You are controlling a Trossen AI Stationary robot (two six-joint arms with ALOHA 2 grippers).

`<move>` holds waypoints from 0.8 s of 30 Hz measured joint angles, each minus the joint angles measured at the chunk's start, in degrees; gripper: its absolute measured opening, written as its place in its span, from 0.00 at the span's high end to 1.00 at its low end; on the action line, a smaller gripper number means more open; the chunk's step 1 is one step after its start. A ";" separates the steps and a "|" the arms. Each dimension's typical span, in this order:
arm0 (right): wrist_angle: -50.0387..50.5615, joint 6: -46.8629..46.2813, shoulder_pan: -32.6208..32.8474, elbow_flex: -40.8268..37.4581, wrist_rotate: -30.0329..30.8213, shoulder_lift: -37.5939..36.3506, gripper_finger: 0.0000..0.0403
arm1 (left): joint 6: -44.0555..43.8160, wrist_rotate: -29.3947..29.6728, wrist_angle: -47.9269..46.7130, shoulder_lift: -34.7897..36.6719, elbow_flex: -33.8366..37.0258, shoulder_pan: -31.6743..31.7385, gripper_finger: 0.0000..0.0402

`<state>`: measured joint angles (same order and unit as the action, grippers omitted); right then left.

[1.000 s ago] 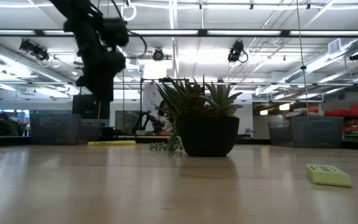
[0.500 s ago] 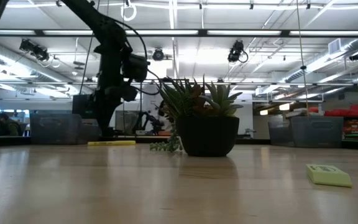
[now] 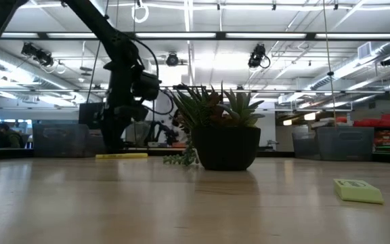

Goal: Sort crayons/erasers/pens/pencils in bins
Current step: Put the yellow ballpen into the bottom left black bin

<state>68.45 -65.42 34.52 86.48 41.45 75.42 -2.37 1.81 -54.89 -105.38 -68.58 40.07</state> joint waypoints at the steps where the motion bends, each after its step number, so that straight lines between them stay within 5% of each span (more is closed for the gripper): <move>1: 0.00 -0.14 0.00 0.02 0.00 0.00 0.73 | -0.05 -0.13 0.02 -0.64 0.01 -0.14 0.57; 16: -0.02 -2.35 0.00 0.02 -0.61 0.00 0.73 | 0.18 -2.26 2.43 -5.79 -0.13 -1.28 0.58; 24: -2.03 -2.55 0.00 0.02 -0.61 0.00 0.73 | 1.09 -2.19 3.10 -6.47 -0.11 -1.98 0.90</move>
<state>66.41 -67.97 34.52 86.50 40.84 75.42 -1.28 -0.38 -51.79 -111.85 -68.69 38.09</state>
